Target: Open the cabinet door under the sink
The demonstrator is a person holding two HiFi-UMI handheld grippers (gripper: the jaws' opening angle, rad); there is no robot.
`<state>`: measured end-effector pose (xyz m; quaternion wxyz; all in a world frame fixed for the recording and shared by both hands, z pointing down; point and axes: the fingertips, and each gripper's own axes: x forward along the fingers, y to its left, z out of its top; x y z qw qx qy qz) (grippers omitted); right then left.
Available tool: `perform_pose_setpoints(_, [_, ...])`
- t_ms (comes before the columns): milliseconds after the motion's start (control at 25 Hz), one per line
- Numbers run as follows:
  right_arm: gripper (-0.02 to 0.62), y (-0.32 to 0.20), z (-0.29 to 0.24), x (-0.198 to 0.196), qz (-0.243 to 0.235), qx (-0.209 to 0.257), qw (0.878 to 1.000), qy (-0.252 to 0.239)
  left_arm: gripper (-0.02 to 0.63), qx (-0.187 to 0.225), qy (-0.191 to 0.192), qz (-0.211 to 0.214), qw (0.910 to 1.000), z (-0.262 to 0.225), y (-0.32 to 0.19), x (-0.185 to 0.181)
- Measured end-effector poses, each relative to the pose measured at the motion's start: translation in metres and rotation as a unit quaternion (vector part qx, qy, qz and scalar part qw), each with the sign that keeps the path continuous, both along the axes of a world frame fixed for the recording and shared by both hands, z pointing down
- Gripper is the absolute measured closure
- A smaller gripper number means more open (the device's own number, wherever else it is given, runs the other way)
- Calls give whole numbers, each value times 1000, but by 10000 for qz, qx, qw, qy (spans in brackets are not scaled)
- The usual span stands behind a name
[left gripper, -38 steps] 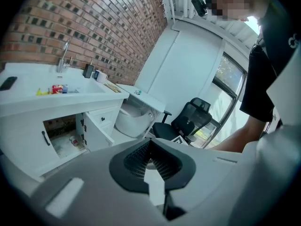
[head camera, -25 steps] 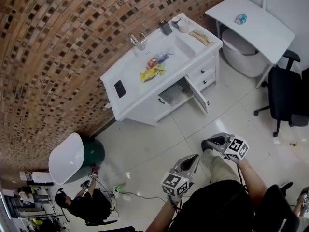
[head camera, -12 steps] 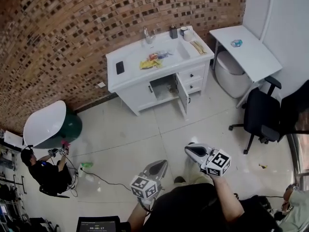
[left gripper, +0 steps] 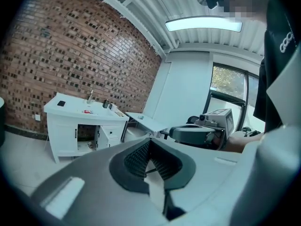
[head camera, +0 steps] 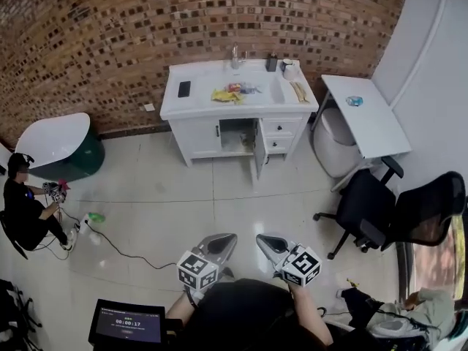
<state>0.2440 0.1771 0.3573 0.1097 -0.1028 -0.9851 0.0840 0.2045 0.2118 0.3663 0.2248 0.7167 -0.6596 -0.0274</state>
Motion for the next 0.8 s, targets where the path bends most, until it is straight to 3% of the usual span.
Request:
perform_pose_setpoints(200, [604,-3,-5,30,-59,75,9998,171,591,58,-74,136,9999,-10,-20,36])
perform_pose_setpoints(440, [604,-13,13,59,229,5,9993,290,591,-39,-120,386,9992,0,-14,74])
perform_pose_setpoints(800, [604,15,18,45,132,84,9994,317,591,-94,-92,247,9996,8,11,61])
